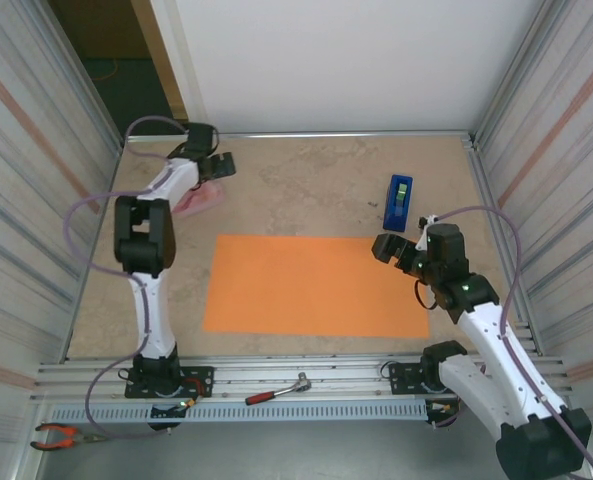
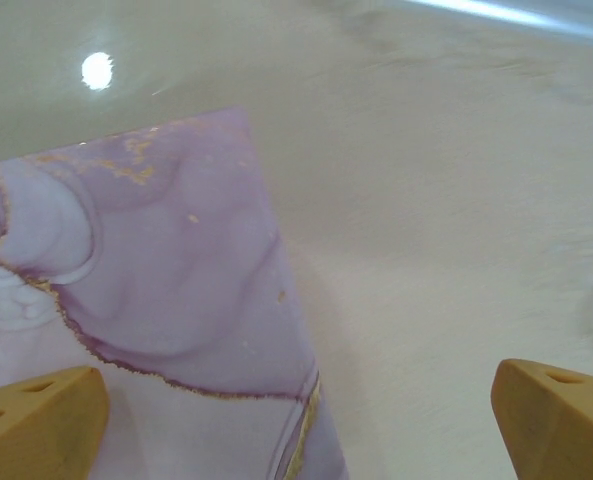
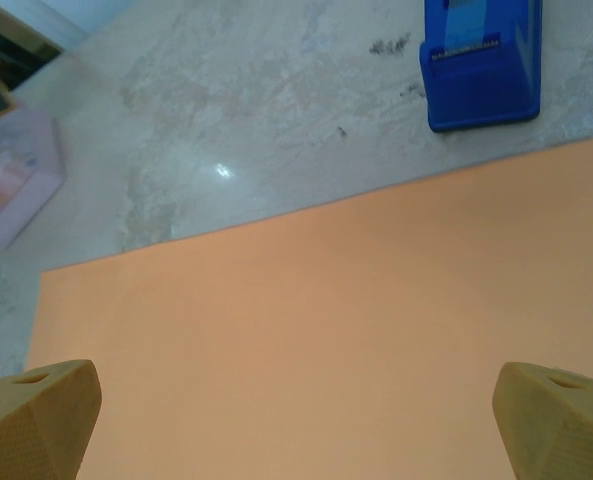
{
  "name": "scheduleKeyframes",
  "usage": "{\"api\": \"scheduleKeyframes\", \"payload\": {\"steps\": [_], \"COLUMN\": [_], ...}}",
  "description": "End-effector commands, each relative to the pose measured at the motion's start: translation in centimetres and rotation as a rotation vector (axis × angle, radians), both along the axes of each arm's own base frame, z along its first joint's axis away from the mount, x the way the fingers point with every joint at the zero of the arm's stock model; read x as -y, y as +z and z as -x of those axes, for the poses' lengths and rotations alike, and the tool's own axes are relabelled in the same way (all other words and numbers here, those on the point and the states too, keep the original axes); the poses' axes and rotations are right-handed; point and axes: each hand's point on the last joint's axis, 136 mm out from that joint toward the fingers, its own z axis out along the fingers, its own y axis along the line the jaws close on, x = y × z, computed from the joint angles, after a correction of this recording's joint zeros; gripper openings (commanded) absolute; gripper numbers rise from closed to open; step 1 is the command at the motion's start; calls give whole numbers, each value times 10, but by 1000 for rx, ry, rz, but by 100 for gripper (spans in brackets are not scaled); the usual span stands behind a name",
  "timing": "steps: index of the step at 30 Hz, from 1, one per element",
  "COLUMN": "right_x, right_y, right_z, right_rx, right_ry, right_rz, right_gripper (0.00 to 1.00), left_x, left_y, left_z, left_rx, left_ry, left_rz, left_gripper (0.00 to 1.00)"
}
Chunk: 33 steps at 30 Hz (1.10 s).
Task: Wrap the gift box in paper
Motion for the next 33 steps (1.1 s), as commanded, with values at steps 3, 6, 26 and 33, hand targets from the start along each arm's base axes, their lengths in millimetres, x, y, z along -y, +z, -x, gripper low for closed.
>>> {"api": "scheduleKeyframes", "payload": {"steps": [3, 6, 26, 33], "right_x": [1, 0, -79, -136], "right_y": [-6, -6, 3, -29], "right_z": [10, 6, -103, -178], "right_rx": [-28, -33, -140, -255], "right_ry": [-3, -6, 190, 273], "right_rz": [-9, -13, -100, -133], "right_gripper": [99, 99, 97, 83], "left_x": [97, 137, 127, 100], "left_y": [-39, -36, 62, 24], "left_z": [33, 48, 133, 129], "left_rx": [-186, -170, -18, -122], "left_ry": [-245, -287, -262, -299], "left_rz": [42, 95, 338, 561], "left_gripper": [99, 99, 98, 74]}}
